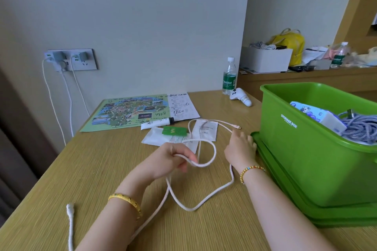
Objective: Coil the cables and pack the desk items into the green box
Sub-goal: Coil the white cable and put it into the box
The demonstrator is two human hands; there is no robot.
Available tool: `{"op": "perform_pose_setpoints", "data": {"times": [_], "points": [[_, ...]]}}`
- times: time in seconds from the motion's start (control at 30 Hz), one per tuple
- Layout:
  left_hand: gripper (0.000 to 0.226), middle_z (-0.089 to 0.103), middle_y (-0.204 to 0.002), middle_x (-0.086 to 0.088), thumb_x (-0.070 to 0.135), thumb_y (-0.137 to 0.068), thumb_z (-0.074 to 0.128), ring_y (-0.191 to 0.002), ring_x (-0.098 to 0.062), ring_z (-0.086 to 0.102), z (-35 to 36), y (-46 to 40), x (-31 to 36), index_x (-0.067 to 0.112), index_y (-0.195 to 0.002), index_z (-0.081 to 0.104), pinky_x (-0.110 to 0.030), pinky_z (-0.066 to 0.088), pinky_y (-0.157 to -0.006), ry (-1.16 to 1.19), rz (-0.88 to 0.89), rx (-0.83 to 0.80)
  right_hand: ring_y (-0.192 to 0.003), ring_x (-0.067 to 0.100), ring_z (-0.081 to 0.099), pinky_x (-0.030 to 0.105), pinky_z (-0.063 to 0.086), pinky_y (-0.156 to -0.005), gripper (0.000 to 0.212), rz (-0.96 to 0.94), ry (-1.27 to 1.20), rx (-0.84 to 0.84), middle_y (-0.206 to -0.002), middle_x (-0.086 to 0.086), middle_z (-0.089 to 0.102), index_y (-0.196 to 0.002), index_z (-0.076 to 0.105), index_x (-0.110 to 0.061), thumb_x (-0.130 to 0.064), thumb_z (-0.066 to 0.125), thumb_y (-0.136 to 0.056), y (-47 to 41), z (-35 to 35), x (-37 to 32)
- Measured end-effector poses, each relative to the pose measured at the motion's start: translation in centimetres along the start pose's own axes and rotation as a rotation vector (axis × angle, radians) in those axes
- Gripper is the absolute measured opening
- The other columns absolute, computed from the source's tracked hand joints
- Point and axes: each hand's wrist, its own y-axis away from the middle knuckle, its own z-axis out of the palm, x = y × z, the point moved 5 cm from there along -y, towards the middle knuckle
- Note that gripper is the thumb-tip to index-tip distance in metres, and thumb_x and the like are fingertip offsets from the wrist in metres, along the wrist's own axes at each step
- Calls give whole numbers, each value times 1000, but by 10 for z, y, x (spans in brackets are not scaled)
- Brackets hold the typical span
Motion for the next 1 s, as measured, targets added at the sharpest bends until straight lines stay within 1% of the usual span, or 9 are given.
{"op": "perform_pose_setpoints", "data": {"times": [0.13, 0.27, 0.37, 0.47, 0.57, 0.73, 0.87, 0.93, 1.0], "points": [[44, 64, -69, 8, -12, -82, 39, -65, -6, 55, -9, 17, -9, 19, -75, 70, -18, 48, -67, -109, -164, -159, -120, 31, 40, 41, 32, -97, 33, -43, 5, 30, -126, 11, 51, -120, 48, -10, -9, 42, -88, 1, -5, -3], [25, 61, -88, 8, 7, -85, 50, -84, -8, 54, -22, 20, -22, 25, -91, 66, -22, 42, -79, -432, -257, -163, -119, 29, 41, 39, 35, -95, 32, -52, 53, 71, -126, 11, 50, -121, 48, -9, -11, 44, -89, 2, -7, -3], [29, 59, -110, 15, 49, -81, 62, -104, -1, 53, -25, 26, -27, 36, -108, 59, -21, 40, -92, -285, -321, -184, -116, 28, 46, 37, 39, -93, 26, -21, 100, 36, -123, 13, 53, -115, 53, -7, -14, 45, -91, -2, -6, 1], [47, 59, -115, 17, 70, -71, 44, -111, -2, 53, -24, 25, -23, 40, -105, 55, -24, 39, -97, -154, -334, -115, -109, 30, 54, 35, 45, -79, 23, -14, 69, -1, -117, 15, 58, -111, 51, -3, -9, 43, -91, -4, -4, 0], [55, 67, -102, 3, 65, -86, 28, -93, -12, 63, -25, 12, -24, 21, -107, 55, -30, 47, -89, -63, -377, 181, -98, 33, 59, 33, 42, -64, 21, 21, -94, 30, -108, 17, 61, -110, 49, -1, -7, 38, -92, -6, -3, 0], [45, 69, -100, 0, 50, -89, 49, -91, -16, 65, -14, -4, -34, 12, -114, 52, -37, 50, -90, 134, -387, 444, -67, 27, 57, 36, 46, -55, 12, -72, -541, 160, -87, 6, 64, -95, 43, -12, -11, 31, -97, -4, -13, -8], [28, 70, -98, -5, 20, -89, 59, -89, -15, 67, -3, -11, -37, 4, -112, 56, -29, 52, -75, 586, -375, 445, -79, 23, 61, 34, 44, -52, 16, -202, -715, 139, -98, 4, 67, -89, 39, -18, -16, 28, -100, 4, -20, -24], [23, 72, -87, 0, 23, -91, 56, -83, -14, 68, -4, -12, -37, 7, -107, 58, -26, 47, -66, 690, -343, 472, -88, 34, 61, 44, 49, -65, 16, -211, -787, 135, -99, 10, 67, -89, 42, -16, -18, 30, -100, 7, -26, -26], [25, 69, -75, 3, 35, -91, 55, -74, -13, 67, -7, -12, -37, 11, -98, 58, -26, 46, -65, 772, -346, 504, -93, 28, 61, 40, 48, -76, 16, -218, -872, 62, -97, 7, 68, -93, 46, -14, -18, 32, -100, 7, -29, -28]]}}
